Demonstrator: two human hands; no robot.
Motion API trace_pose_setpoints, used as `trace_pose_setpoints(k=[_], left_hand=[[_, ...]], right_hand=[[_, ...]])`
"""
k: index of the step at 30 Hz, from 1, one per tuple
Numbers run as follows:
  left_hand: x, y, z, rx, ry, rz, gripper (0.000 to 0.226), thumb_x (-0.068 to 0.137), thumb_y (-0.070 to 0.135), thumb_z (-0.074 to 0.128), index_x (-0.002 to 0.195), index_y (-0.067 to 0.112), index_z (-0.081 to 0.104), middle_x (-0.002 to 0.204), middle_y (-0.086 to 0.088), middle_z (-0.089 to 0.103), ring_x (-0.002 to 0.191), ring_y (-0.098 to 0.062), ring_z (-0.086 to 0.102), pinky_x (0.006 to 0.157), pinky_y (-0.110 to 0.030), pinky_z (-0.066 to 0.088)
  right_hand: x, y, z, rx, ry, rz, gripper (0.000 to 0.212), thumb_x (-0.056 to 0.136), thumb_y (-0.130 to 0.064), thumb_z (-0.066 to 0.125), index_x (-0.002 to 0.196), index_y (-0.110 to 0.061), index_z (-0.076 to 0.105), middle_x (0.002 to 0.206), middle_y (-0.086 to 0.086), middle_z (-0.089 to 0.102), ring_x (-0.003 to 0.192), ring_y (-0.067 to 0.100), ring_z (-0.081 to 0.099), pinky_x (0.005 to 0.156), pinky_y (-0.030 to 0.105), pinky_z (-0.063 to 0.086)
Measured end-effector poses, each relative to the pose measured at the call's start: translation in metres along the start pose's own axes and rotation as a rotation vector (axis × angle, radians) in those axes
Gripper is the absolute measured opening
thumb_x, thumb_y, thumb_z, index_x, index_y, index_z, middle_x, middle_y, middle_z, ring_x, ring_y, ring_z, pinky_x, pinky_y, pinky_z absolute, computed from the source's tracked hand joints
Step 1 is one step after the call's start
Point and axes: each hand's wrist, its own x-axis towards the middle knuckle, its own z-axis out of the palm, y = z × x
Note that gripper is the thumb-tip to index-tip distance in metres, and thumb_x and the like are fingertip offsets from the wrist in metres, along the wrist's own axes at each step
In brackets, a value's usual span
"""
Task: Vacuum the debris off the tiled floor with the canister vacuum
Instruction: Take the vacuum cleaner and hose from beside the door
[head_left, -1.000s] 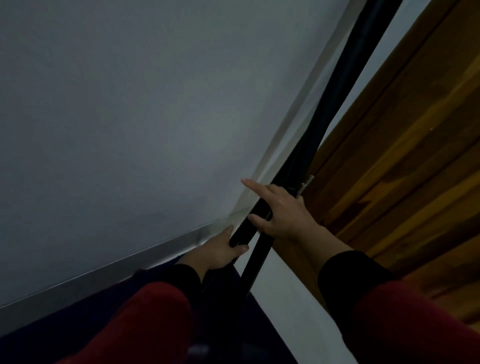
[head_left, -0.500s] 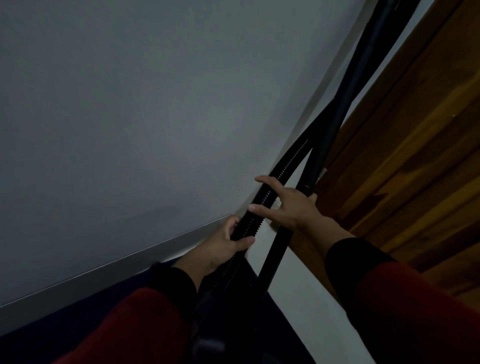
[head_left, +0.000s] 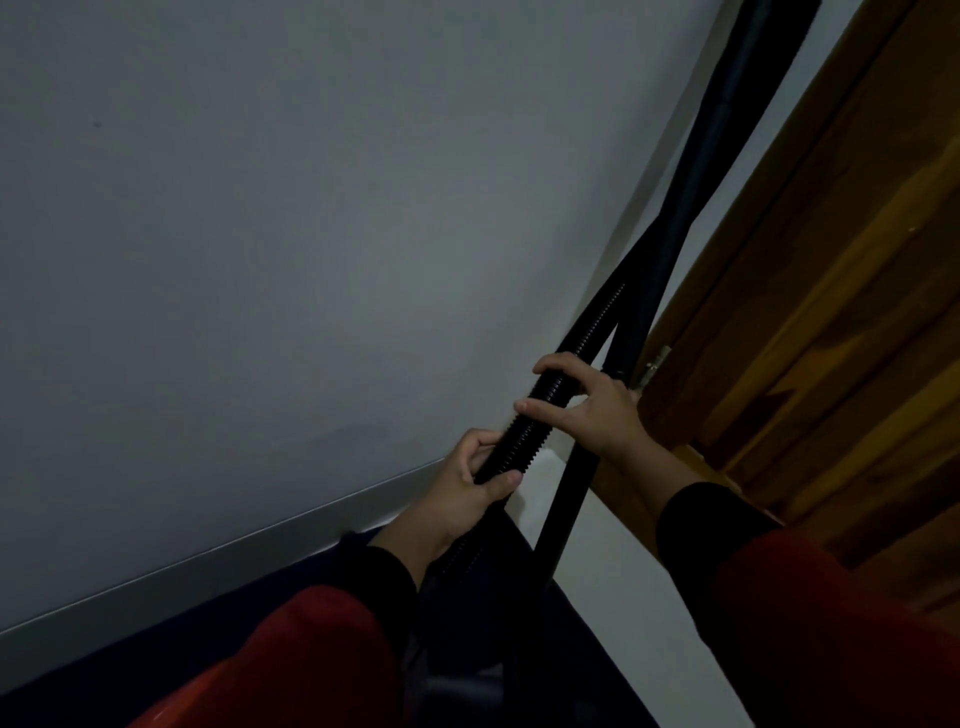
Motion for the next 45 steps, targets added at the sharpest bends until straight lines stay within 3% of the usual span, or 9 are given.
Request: trace_pose_setpoints(k=[6,10,13,19,23,28,33,38,45], left_hand=[[-0.006,-0.004,0.005,-0.091,0.057,0.040,0.034,0.088,0.001,0.061,0.114,0.021,0.051,0.128,-0.010,0.060,0.100,-0.015,0.060,0.091,-0.036,0.049],[-0.011,0.000,0.002,-0.088,0.025,0.011,0.046,0.090,0.002,0.057,0.127,0.028,0.049,0.135,-0.002,0.053,0.119,-0.016,0.053,0.102,-0.034,0.043],[-0.026,0.005,-0.015,0.170,-0.106,-0.085,0.063,0.093,0.002,0.053,0.146,0.025,0.028,0.131,0.006,0.044,0.125,-0.008,0.043,0.099,-0.020,0.036],[-0.097,0.018,-0.085,0.842,-0.334,-0.398,0.069,0.089,0.028,0.061,0.145,0.038,0.021,0.119,-0.001,0.053,0.104,-0.006,0.049,0.085,-0.013,0.036],[-0.128,0.028,-0.106,0.628,-0.426,-0.614,0.093,0.065,0.055,0.075,0.141,0.051,0.021,0.101,0.011,0.057,0.093,-0.003,0.056,0.075,-0.014,0.046],[-0.153,0.015,-0.098,0.404,-0.360,-0.682,0.068,0.095,0.012,0.051,0.144,0.044,0.019,0.072,-0.005,0.050,0.057,-0.012,0.055,0.055,-0.027,0.054],[-0.170,0.034,-0.086,0.533,-0.332,-0.664,0.070,0.095,0.010,0.052,0.147,0.039,0.017,0.070,-0.004,0.051,0.052,-0.011,0.051,0.060,-0.032,0.047],[-0.198,0.109,-0.052,0.637,-0.318,-0.665,0.069,0.094,0.011,0.053,0.148,0.035,0.018,0.065,-0.001,0.052,0.046,-0.008,0.049,0.060,-0.031,0.047],[-0.297,0.252,-0.021,0.634,-0.293,-0.699,0.063,0.095,0.015,0.051,0.147,0.034,0.022,0.067,0.000,0.052,0.048,-0.008,0.048,0.052,-0.022,0.046]], right_hand=[[0.004,-0.003,0.001,0.027,-0.009,-0.054,0.045,0.052,-0.080,0.063,0.091,-0.062,0.050,0.106,-0.021,0.063,0.107,0.016,0.059,0.103,0.053,0.037],[0.003,-0.006,0.001,0.012,-0.002,-0.045,0.038,0.061,-0.067,0.070,0.092,-0.054,0.052,0.108,-0.019,0.063,0.107,0.012,0.056,0.107,0.045,0.028],[-0.002,-0.009,0.002,-0.063,0.018,-0.035,0.033,0.072,-0.053,0.075,0.095,-0.048,0.052,0.113,-0.016,0.063,0.109,0.014,0.052,0.093,0.035,0.018],[-0.012,-0.018,0.008,-0.058,0.028,-0.027,0.039,0.068,-0.061,0.073,0.099,-0.046,0.056,0.121,-0.013,0.063,0.110,0.018,0.057,0.107,0.049,0.025],[-0.016,-0.021,0.008,-0.034,0.050,-0.049,0.042,0.068,-0.061,0.072,0.102,-0.040,0.059,0.107,-0.016,0.062,0.100,0.012,0.054,0.102,0.044,0.026],[-0.026,-0.031,0.008,-0.052,0.077,-0.119,0.031,0.077,-0.042,0.072,0.103,-0.035,0.059,0.099,-0.015,0.059,0.098,0.012,0.051,0.091,0.041,0.024],[-0.036,-0.058,-0.004,-0.003,-0.002,-0.162,0.030,0.068,-0.044,0.064,0.096,-0.037,0.056,0.109,-0.006,0.063,0.102,0.018,0.055,0.094,0.039,0.027],[-0.056,-0.109,-0.053,-0.091,-0.139,-0.250,0.037,0.069,-0.046,0.058,0.103,-0.031,0.062,0.107,-0.006,0.065,0.092,0.012,0.051,0.086,0.034,0.023],[-0.095,-0.226,-0.157,-0.175,-0.327,-0.313,0.049,0.076,-0.040,0.064,0.124,-0.042,0.056,0.124,-0.011,0.061,0.105,0.019,0.052,0.086,0.035,0.019]])
